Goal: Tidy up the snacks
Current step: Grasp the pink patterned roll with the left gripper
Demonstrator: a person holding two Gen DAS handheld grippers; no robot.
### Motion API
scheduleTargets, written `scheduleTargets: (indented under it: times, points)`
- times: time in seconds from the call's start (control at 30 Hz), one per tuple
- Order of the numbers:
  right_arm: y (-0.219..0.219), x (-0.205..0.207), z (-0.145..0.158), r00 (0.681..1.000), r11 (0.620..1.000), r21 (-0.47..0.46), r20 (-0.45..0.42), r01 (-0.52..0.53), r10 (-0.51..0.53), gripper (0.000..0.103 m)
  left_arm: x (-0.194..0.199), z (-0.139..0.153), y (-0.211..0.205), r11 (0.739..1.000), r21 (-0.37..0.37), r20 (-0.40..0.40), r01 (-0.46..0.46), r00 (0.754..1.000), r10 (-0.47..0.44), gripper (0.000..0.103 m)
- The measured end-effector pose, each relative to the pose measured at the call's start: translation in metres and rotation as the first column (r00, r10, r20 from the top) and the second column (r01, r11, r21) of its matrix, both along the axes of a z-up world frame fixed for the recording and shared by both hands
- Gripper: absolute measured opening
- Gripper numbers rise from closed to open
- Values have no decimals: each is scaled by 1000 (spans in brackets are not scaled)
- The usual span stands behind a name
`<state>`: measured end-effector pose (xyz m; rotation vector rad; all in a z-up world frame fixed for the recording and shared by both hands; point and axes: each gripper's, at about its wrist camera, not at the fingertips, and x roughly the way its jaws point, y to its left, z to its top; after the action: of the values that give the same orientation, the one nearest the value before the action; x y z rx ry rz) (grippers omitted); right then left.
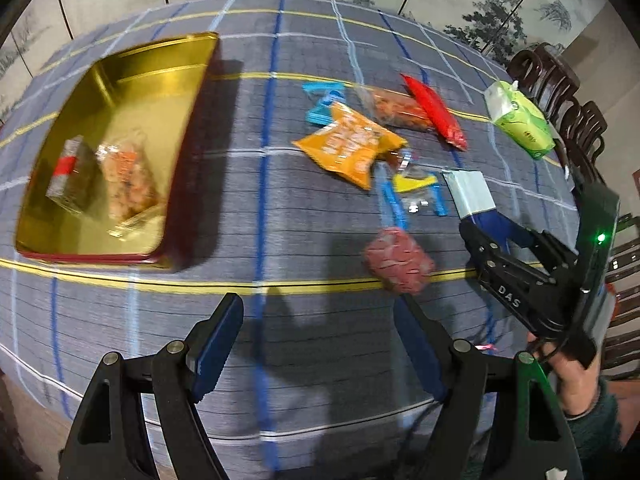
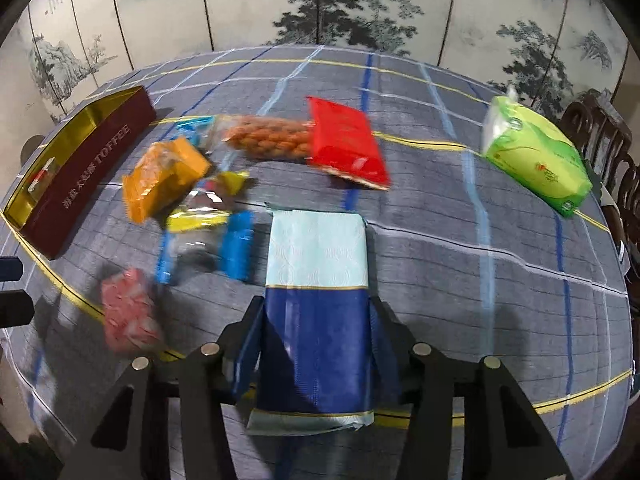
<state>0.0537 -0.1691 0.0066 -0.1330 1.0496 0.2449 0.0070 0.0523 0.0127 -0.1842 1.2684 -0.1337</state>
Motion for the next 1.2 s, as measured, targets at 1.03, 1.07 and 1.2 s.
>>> scheduleTargets:
  times: [1.03, 1.07, 1.2]
  points:
    - [-66, 33, -9, 995, 999, 40, 102, 9, -14, 52, 62, -39, -68, 982, 4, -228, -190, 956, 186, 42]
    - [-66, 33, -9, 995, 999, 40, 102, 9, -14, 52, 62, -39, -68, 984, 10, -223, -180, 959, 178, 41]
    - [-66, 33, -9, 995, 999, 40, 102, 10, -14, 52, 64, -43, -70, 991, 20, -227, -136, 964, 137, 42]
